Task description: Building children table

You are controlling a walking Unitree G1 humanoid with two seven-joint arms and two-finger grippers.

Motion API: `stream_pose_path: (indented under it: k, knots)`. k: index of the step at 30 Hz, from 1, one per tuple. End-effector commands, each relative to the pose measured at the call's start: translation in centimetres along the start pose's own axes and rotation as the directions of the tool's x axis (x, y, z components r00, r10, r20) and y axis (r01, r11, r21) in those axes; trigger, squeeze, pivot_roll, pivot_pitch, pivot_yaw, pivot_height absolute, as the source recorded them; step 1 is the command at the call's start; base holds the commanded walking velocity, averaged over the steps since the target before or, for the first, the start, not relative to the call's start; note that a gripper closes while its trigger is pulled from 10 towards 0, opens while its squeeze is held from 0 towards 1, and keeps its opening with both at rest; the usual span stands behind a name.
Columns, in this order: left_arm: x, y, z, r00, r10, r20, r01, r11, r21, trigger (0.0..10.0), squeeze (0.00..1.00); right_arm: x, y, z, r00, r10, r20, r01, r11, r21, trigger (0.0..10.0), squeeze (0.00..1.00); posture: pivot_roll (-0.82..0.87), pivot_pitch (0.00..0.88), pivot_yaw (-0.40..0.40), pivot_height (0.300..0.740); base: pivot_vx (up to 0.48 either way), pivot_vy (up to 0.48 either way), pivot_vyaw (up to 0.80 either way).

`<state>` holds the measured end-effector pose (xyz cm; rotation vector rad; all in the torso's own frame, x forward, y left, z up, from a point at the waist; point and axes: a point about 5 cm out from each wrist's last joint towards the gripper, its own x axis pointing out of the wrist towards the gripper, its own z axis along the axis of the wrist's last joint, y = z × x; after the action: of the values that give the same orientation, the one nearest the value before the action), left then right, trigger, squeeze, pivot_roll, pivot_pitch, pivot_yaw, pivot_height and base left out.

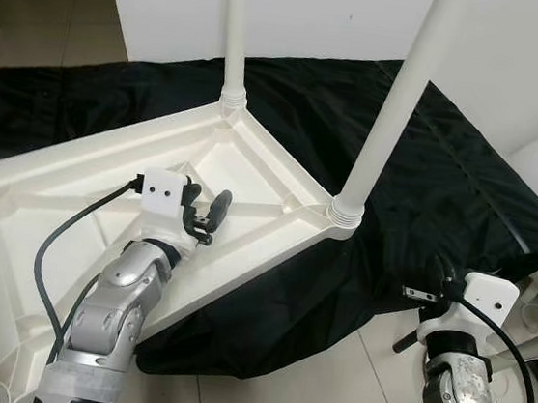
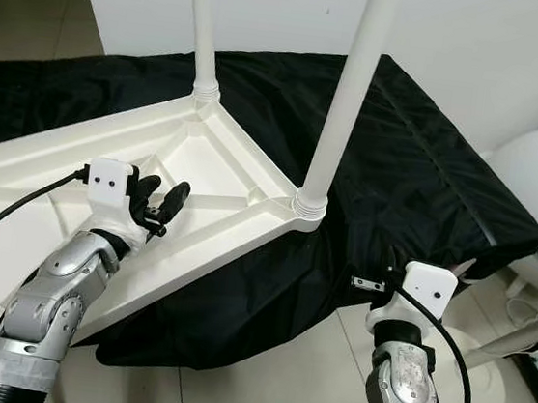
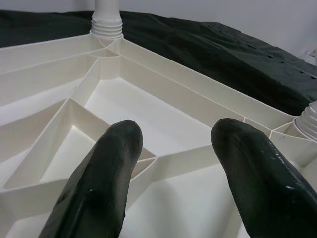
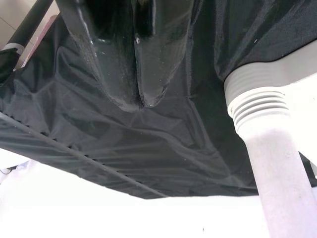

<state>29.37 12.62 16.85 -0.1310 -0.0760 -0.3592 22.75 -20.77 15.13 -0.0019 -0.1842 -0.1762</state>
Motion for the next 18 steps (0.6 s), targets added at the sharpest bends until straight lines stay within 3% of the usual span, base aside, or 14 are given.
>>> stream_pose_path:
  k: [1, 5, 8, 18]
  knots:
    - [0.0, -0.2, -0.4, 1.0, -0.017, -0.008, 0.017, 0.999, 0.034, 10.0, 0.0, 0.4, -0.2, -0.4, 1.0, -0.01, -0.022, 0.01, 1.0, 0.006, 10.0, 0.0, -0.11, 0.11, -0.021, 0.74, 0.0, 0.0, 0.0]
    - [-0.1, -0.1, -0.4, 1.0, 0.019, 0.012, -0.02, 0.994, 0.11, 10.0, 0.0, 0.9, -0.2, -0.1, 1.0, -0.008, -0.01, 0.009, 1.0, 0.009, 10.0, 0.0, -0.11, 0.105, -0.028, 0.74, 0.0, 0.0, 0.0]
    - [-0.2, 0.0, -0.2, 0.995, 0.051, 0.08, -0.063, 0.986, 0.156, 10.0, 0.0, 1.3, -0.1, 0.0, 1.0, 0.012, 0.004, -0.012, 1.0, -0.014, 10.0, 0.0, -0.09, 0.095, -0.031, 0.74, 0.0, 0.0, 0.0]
    - [-0.6, -0.8, 0.0, 0.988, -0.012, 0.151, -0.007, 0.992, 0.124, 10.0, 0.0, 2.1, 0.3, -0.1, 0.998, 0.064, 0.02, -0.063, 0.997, -0.045, 10.0, 0.0, -0.08, 0.078, -0.008, 0.74, 0.0, 0.0, 0.0]
